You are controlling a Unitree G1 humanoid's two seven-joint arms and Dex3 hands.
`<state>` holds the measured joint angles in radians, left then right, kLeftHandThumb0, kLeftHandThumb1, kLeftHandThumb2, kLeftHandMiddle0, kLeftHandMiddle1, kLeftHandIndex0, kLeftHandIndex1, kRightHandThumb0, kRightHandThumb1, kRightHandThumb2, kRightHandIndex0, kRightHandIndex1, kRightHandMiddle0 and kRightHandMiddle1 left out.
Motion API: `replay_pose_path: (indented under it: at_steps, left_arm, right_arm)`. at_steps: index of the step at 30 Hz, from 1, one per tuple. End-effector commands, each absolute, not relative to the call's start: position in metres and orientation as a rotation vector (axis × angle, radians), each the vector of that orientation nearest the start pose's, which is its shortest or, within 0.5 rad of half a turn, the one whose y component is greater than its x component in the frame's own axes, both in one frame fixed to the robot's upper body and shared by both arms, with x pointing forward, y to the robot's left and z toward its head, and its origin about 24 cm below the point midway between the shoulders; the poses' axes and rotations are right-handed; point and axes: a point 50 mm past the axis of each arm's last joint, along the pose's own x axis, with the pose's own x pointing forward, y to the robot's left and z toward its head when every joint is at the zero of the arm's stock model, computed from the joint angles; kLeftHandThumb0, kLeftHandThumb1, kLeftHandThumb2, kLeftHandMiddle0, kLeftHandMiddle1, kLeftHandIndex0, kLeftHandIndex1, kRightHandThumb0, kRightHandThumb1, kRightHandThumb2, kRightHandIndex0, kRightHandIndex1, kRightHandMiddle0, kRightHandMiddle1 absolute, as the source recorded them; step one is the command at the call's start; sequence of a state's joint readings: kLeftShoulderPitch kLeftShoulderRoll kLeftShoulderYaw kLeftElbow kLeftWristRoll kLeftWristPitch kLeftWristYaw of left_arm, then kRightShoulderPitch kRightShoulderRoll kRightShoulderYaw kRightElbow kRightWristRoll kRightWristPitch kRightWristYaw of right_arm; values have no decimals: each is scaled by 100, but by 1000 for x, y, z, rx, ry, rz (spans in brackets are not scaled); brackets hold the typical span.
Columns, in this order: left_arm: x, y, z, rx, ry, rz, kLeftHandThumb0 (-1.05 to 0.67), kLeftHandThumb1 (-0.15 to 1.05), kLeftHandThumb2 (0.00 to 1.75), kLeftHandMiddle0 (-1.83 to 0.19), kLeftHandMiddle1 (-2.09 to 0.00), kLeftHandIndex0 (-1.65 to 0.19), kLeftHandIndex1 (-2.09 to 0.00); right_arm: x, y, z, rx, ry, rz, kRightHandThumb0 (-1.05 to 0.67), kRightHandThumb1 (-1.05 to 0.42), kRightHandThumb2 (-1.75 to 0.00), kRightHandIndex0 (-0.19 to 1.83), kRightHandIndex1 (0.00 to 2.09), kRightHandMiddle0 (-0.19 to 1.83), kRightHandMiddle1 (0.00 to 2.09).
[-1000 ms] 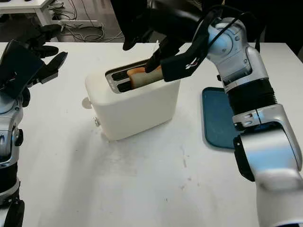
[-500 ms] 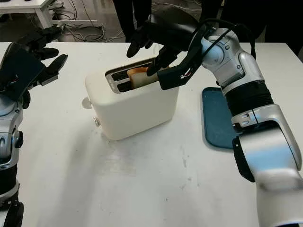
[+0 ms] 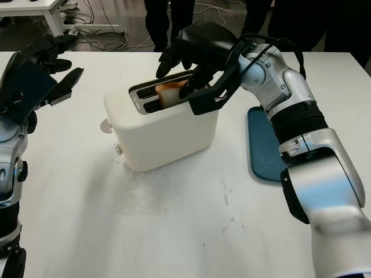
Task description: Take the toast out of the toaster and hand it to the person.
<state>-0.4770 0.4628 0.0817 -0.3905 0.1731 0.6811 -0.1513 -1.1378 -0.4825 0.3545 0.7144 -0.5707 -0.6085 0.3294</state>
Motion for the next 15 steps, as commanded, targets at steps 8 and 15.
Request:
replay_pose_path:
  at_steps: [8, 15]
  left_arm:
    - [294, 208, 223, 557, -200, 100, -36, 92, 48, -9, -79, -34, -21]
    - [295, 207, 224, 552, -194, 106, -37, 92, 48, -10, -79, -34, -20]
  right_arm:
    - [375, -96, 250, -1415, -725, 672, -56, -66, 0, 66, 163, 111, 5]
    - [376, -97, 242, -1429, -681, 703, -54, -66, 0, 69, 149, 112, 5]
